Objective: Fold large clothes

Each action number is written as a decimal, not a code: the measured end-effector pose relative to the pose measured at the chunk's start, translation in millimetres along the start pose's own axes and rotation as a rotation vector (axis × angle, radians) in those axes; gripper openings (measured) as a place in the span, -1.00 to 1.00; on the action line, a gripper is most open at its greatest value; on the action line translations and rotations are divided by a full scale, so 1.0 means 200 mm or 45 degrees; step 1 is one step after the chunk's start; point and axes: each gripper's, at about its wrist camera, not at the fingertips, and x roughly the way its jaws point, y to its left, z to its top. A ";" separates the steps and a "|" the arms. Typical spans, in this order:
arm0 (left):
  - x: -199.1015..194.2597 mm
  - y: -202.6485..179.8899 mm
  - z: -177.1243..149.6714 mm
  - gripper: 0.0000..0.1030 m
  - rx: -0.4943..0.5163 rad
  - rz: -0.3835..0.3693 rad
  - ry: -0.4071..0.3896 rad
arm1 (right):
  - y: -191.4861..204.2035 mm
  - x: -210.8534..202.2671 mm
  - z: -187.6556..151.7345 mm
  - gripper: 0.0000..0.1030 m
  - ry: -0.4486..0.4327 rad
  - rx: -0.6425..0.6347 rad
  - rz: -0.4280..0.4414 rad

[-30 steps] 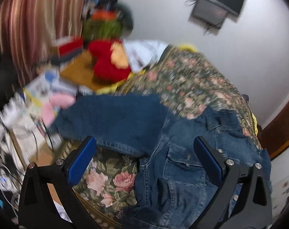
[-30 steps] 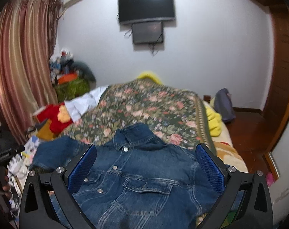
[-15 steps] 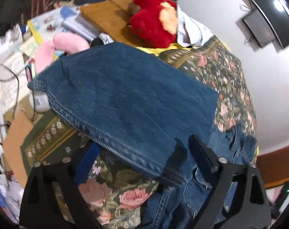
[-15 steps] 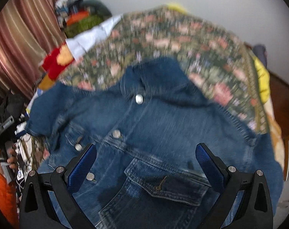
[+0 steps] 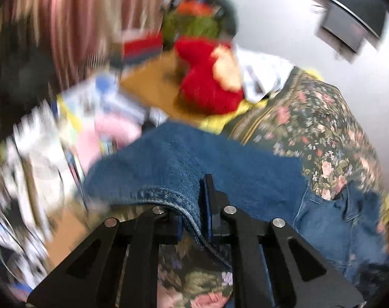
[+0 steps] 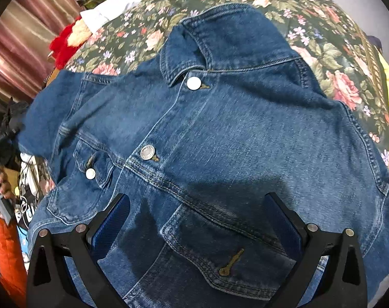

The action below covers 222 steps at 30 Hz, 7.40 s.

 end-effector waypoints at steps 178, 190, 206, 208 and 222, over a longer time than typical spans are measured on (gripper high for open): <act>-0.48 -1.80 -0.66 0.53 1.181 -0.714 0.316 | -1.35 -0.76 -1.34 0.63 -0.403 1.085 -0.186; -0.35 -2.04 -0.99 0.54 1.345 -0.706 0.478 | -1.57 -0.52 -1.43 0.32 -0.402 1.325 0.054; -0.59 -1.95 -0.81 0.54 1.307 -0.750 0.234 | -1.38 -0.97 -1.08 -0.76 -0.732 1.037 -0.156; -0.64 -1.89 -0.72 0.54 1.265 -0.762 0.184 | -1.32 -1.06 -1.01 -0.79 -0.782 0.981 -0.149; -0.67 -1.30 -0.28 0.54 0.974 -0.692 0.052 | -0.45 -1.32 -0.28 -0.84 -0.943 0.461 0.037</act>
